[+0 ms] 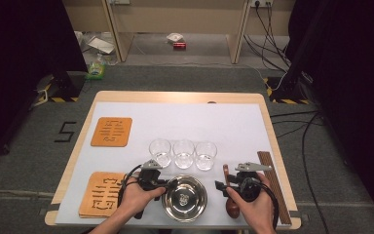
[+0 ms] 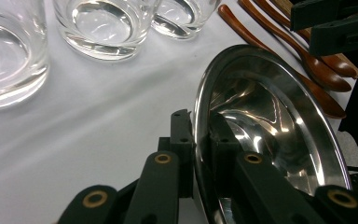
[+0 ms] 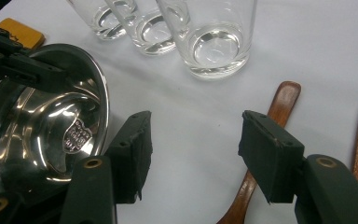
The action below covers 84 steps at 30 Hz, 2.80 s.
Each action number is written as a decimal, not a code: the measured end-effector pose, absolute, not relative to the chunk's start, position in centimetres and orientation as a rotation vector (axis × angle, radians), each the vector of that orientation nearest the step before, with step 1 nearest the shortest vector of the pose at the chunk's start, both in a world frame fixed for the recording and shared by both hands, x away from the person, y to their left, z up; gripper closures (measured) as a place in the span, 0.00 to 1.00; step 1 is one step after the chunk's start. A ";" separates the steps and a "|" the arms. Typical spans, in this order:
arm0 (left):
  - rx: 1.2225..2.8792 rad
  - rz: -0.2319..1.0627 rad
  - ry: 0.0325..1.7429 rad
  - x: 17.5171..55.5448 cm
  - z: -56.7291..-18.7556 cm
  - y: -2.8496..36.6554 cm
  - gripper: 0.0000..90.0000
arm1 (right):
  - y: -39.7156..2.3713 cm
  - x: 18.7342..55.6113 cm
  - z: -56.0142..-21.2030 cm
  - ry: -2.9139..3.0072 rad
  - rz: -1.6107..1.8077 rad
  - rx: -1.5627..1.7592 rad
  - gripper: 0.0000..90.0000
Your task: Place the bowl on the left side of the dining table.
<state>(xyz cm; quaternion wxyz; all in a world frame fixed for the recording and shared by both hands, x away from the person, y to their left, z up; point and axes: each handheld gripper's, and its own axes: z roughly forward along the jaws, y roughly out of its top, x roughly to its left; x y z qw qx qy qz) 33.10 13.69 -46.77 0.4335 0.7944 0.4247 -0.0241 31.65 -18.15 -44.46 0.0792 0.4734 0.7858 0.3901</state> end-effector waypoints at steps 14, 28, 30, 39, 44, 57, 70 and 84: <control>1.931 -0.041 1.062 33.0 -45.5 15.3 0.92 | -18.0 31.6 -44.6 2.352 1.165 1.421 0.49; 1.893 -0.035 1.078 32.8 -44.9 16.6 0.92 | -17.9 31.6 -44.6 2.355 1.160 1.416 0.49; 1.893 -0.038 1.078 32.8 -44.8 16.8 0.92 | -17.9 31.6 -44.6 2.358 1.161 1.418 0.49; 1.872 -0.018 1.090 32.9 -44.5 17.8 0.92 | -17.9 31.6 -44.7 2.361 1.160 1.421 0.49; 1.865 -0.014 1.097 33.0 -44.4 18.2 0.92 | -17.8 31.6 -44.7 2.360 1.159 1.418 0.49; 1.849 0.012 1.122 33.1 -44.0 19.7 0.92 | -17.9 31.6 -44.7 2.359 1.159 1.424 0.49; 1.825 0.036 1.148 33.2 -43.9 21.1 0.92 | -17.8 31.6 -44.7 2.360 1.159 1.418 0.49; 1.782 0.069 1.184 33.1 -43.5 23.3 0.92 | -17.7 31.6 -44.7 2.364 1.156 1.425 0.49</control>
